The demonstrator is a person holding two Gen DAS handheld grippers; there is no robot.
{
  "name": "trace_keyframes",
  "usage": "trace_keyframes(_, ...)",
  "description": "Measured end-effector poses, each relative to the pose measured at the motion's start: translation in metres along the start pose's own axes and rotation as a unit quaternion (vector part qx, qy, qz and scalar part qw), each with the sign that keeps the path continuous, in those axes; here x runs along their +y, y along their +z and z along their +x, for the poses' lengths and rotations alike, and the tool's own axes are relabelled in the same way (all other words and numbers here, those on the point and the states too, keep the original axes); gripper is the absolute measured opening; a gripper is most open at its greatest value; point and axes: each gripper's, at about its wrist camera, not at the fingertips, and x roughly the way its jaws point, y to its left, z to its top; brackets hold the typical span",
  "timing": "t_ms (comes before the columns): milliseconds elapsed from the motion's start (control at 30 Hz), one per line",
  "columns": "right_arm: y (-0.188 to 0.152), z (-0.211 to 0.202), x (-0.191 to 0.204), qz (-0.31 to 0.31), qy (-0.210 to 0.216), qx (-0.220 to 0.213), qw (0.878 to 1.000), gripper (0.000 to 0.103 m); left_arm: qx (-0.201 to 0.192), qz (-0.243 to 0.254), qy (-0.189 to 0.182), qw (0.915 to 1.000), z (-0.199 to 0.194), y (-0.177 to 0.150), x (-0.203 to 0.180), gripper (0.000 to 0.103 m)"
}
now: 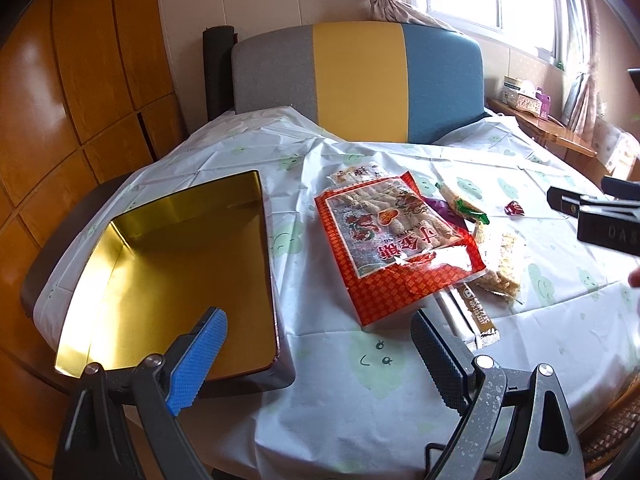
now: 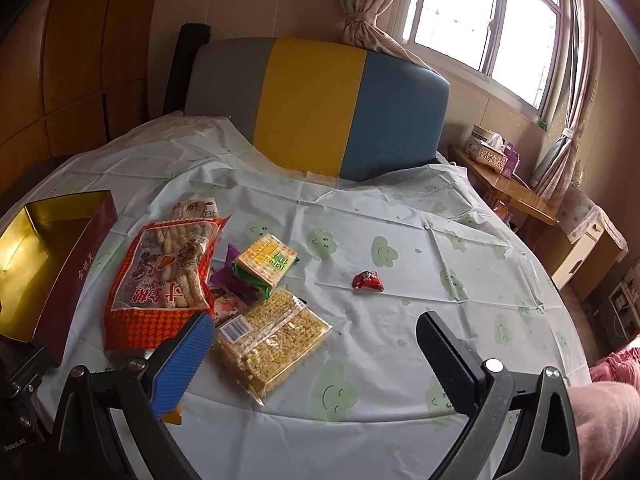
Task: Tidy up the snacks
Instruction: 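Reach the left gripper toward the red-and-orange peanut snack bag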
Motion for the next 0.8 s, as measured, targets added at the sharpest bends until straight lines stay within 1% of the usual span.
trace_keyframes(100, 0.011, 0.011, -0.017, 0.007, 0.011, -0.004, 1.000, 0.103, 0.007, 0.000, -0.015, 0.9999, 0.005, 0.006, -0.004, 0.094)
trace_keyframes(167, 0.017, 0.023, -0.030, 0.006, 0.008, 0.005, 1.000, 0.103, 0.013, -0.001, -0.028, 0.9995, 0.011, 0.012, -0.006, 0.094)
trace_keyframes(200, 0.018, 0.029, -0.036, 0.012, 0.012, -0.004, 1.000, 0.103, 0.016, -0.002, -0.036, 0.9992, 0.014, 0.015, -0.008, 0.094)
trace_keyframes(300, 0.018, 0.052, -0.054, 0.021, 0.014, 0.006, 1.000, 0.103, 0.036, -0.006, -0.069, 0.9969, 0.029, 0.029, -0.014, 0.094)
trace_keyframes(333, 0.016, 0.060, -0.060, 0.033, 0.020, 0.016, 0.999, 0.103, 0.041, -0.009, -0.076, 0.9963, 0.033, 0.032, -0.015, 0.094)
trace_keyframes(400, 0.015, 0.071, -0.069, 0.062, 0.031, 0.049, 0.996, 0.102, 0.056, -0.021, -0.095, 0.9937, 0.044, 0.042, -0.016, 0.094)
trace_keyframes(467, 0.015, 0.071, -0.074, 0.083, 0.045, 0.049, 0.994, 0.102, 0.069, -0.027, -0.111, 0.9911, 0.057, 0.053, -0.018, 0.094)
trace_keyframes(567, 0.013, 0.071, -0.077, 0.092, 0.051, 0.053, 0.993, 0.102, 0.089, -0.022, -0.111, 0.9896, 0.080, 0.065, -0.023, 0.095)
trace_keyframes(633, 0.014, 0.072, -0.079, 0.104, 0.066, 0.052, 0.991, 0.102, 0.103, -0.022, -0.103, 0.9890, 0.095, 0.070, -0.025, 0.095)
trace_keyframes(733, 0.015, 0.073, -0.078, 0.108, 0.071, 0.051, 0.990, 0.102, 0.129, -0.032, -0.103, 0.9858, 0.120, 0.079, -0.029, 0.095)
trace_keyframes(800, 0.014, 0.073, -0.080, 0.114, 0.077, 0.051, 0.989, 0.102, 0.145, -0.044, -0.111, 0.9822, 0.133, 0.086, -0.032, 0.095)
